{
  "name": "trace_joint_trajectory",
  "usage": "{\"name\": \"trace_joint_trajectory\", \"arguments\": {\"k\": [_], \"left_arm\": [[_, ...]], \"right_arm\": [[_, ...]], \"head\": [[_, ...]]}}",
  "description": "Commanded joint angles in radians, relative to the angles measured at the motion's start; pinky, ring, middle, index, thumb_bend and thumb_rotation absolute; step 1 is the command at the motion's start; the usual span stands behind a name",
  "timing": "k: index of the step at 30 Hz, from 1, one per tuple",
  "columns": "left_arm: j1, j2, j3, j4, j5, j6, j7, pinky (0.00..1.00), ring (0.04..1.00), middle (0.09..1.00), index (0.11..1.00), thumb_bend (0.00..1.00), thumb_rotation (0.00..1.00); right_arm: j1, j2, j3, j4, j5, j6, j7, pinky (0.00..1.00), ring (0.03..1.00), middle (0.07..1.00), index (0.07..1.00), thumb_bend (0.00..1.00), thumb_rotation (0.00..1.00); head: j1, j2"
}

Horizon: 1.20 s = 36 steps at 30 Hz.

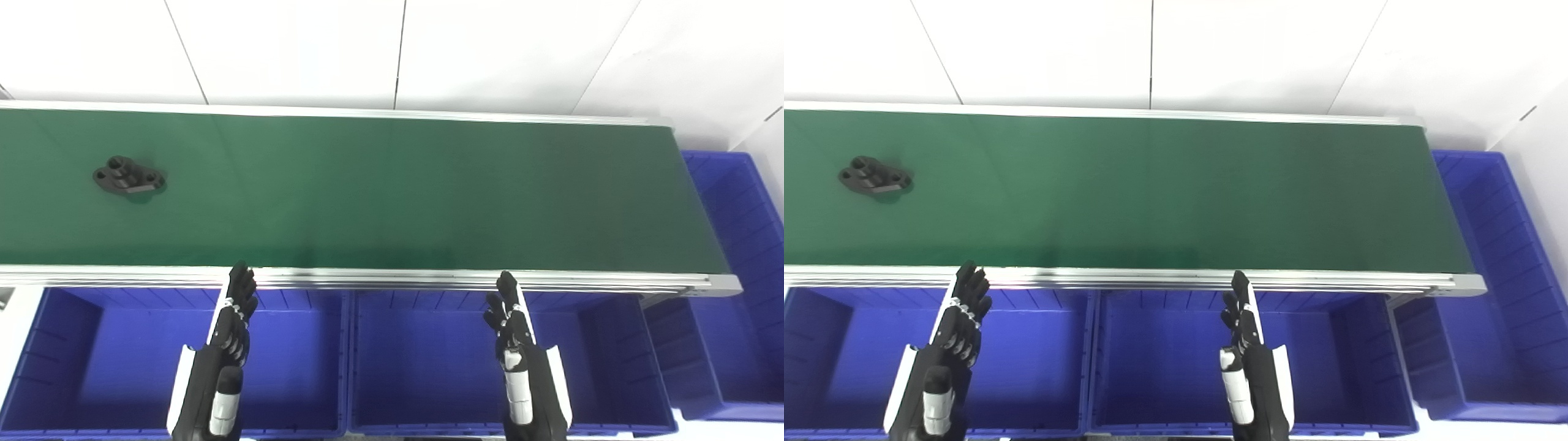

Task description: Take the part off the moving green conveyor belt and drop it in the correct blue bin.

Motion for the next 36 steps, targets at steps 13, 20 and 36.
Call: {"name": "trace_joint_trajectory", "arguments": {"k": [13, 20, 36], "left_arm": [[-0.001, -0.051, -0.027, 0.101, 0.076, -0.111, 0.015, 1.0, 1.0, 1.0, 1.0, 0.91, 0.98], [-0.002, -0.086, -0.049, 0.144, 0.121, -0.141, 0.033, 1.0, 1.0, 1.0, 1.0, 0.92, 0.95], [-0.016, -0.159, -0.098, 0.233, 0.22, -0.177, 0.089, 0.88, 0.964, 1.0, 1.0, 0.91, 0.9]], "right_arm": [[-0.006, -0.031, -0.039, 0.086, 0.067, -0.12, 0.003, 0.94, 0.971, 1.0, 1.0, 0.8, 1.0], [-0.019, -0.062, -0.07, 0.124, 0.112, -0.161, 0.026, 0.96, 0.977, 1.0, 1.0, 0.8, 1.0], [-0.064, -0.123, -0.149, 0.221, 0.278, -0.242, 0.103, 1.0, 1.0, 1.0, 1.0, 0.68, 1.0]], "head": [[0.155, -0.123], [0.226, -0.169], [0.514, -0.256]]}}
